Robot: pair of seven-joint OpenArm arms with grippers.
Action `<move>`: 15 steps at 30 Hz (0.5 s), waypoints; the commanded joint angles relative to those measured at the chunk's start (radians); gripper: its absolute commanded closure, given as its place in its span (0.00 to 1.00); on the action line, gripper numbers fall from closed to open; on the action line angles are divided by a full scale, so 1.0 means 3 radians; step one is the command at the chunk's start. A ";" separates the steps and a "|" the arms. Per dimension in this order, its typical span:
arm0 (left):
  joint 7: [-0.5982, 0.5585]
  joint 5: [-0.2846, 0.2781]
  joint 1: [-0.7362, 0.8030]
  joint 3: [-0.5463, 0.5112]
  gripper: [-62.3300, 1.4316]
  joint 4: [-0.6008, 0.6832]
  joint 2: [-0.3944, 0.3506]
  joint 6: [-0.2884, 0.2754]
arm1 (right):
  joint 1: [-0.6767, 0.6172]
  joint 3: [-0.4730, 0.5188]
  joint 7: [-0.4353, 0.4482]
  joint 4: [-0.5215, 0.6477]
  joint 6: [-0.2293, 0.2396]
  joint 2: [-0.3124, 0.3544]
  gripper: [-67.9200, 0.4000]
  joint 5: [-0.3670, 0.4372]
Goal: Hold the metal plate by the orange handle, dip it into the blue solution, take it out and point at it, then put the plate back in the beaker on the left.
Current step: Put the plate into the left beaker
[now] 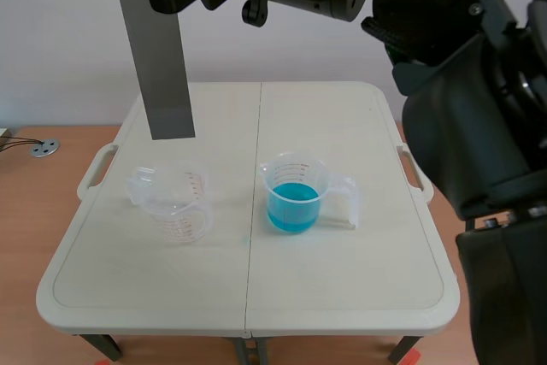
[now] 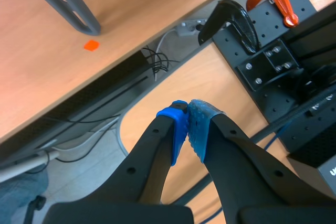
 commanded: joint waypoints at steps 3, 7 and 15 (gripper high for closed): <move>-0.0037 -0.0017 -0.0011 0.0029 0.96 0.0019 0.0010 -0.0006 | 0.0142 -0.0050 0.0081 -0.0120 0.0025 -0.0080 0.98 -0.0006; -0.0036 -0.0017 -0.0013 0.0029 0.96 0.0019 0.0009 -0.0005 | 0.0170 -0.0067 0.0113 -0.0277 0.0025 -0.0141 0.98 -0.0034; -0.0022 -0.0017 -0.0058 0.0029 0.96 -0.0001 0.0009 -0.0008 | 0.0168 -0.0067 0.0238 -0.0572 0.0025 -0.0245 0.98 -0.0220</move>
